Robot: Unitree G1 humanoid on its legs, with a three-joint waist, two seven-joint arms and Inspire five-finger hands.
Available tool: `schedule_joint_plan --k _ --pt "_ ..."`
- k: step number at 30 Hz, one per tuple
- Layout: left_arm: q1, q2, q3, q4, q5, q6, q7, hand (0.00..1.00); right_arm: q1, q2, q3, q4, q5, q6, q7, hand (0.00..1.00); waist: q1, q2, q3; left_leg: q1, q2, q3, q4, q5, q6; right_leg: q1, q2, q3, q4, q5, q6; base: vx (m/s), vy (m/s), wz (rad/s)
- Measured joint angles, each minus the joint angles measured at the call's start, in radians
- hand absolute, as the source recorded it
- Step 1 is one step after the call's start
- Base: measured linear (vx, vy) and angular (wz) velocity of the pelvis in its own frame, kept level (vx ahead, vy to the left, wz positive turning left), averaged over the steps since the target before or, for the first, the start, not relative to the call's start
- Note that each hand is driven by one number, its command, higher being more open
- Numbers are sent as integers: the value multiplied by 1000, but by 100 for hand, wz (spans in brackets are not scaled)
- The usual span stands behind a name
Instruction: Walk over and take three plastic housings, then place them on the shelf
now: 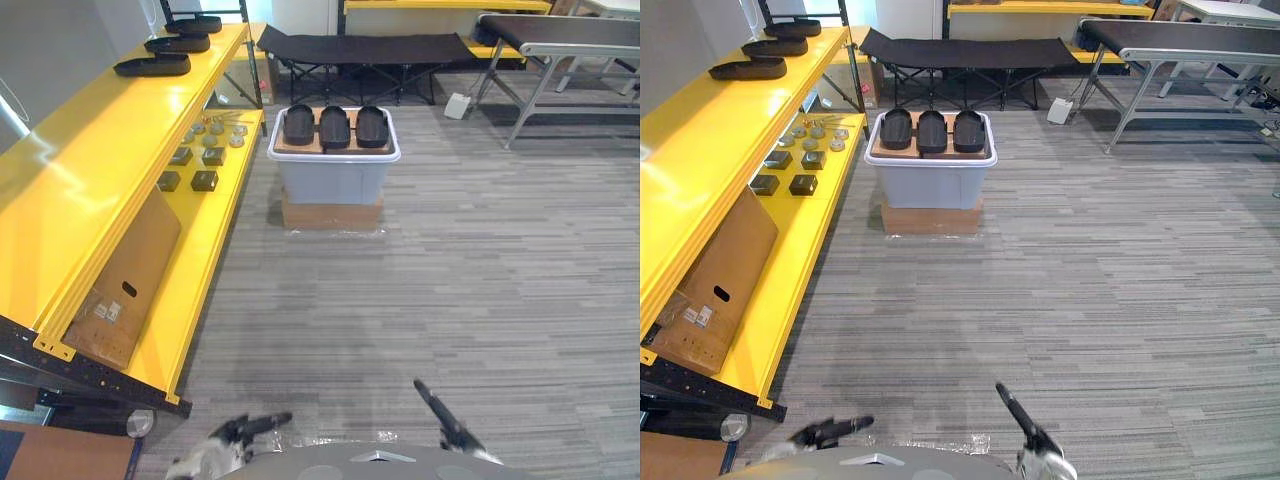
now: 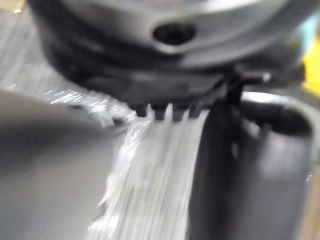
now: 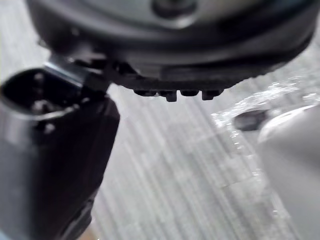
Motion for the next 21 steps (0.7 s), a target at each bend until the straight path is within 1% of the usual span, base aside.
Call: schedule_joint_plan --k 1,3,5,9,13,16,18,21 --pt "-25 -6 -30 -35 -18 -9 0 100 -27 -1 36 -41 0 -38 -2 100 -2 -3 2 -3 -6 2 -14 7 5 -7 -1 4 -12 11 2 -53 34 -9" --pt "-69 -12 -71 -72 -27 -10 -6 100 -83 0 85 -94 -10 -65 3 100 -4 -9 6 -11 -11 11 -20 11 10 -12 -1 9 -29 31 1 -44 35 -15" --pt "-102 -14 -95 -76 -90 4 -33 100 -122 -3 119 -111 -10 -66 26 100 -4 -10 6 -11 -13 23 -22 11 9 -18 -2 16 -29 37 6 -26 19 -15" --pt "-104 -20 -102 -77 -176 45 -58 100 -135 -4 157 -106 -11 -57 56 100 -6 -6 9 -9 -17 27 -23 7 2 -19 -7 15 -30 37 7 4 6 -3" --pt "-93 -20 -111 -72 -177 51 -62 100 -121 -6 174 -99 -10 -45 57 100 -8 -4 10 -8 -25 29 -21 3 -3 -19 -16 14 -30 38 8 0 0 0" --pt "-87 -20 -110 -72 -217 21 -30 100 -107 -7 187 -99 -9 -43 35 100 -12 -4 10 -6 -29 30 -20 2 -5 -18 -21 13 -29 46 21 0 0 0" --pt "-86 -21 -108 -72 -207 -30 25 100 -104 -7 184 -99 -4 -43 10 100 -13 -4 10 -7 -38 29 -18 1 -6 -18 -30 13 -29 47 23 -41 29 1" --pt "-82 -20 -89 -79 -166 -82 78 100 -100 -4 177 -99 45 -40 -4 100 -20 -5 10 -14 -44 28 -8 1 -5 -20 -39 13 -26 48 23 -55 22 2"
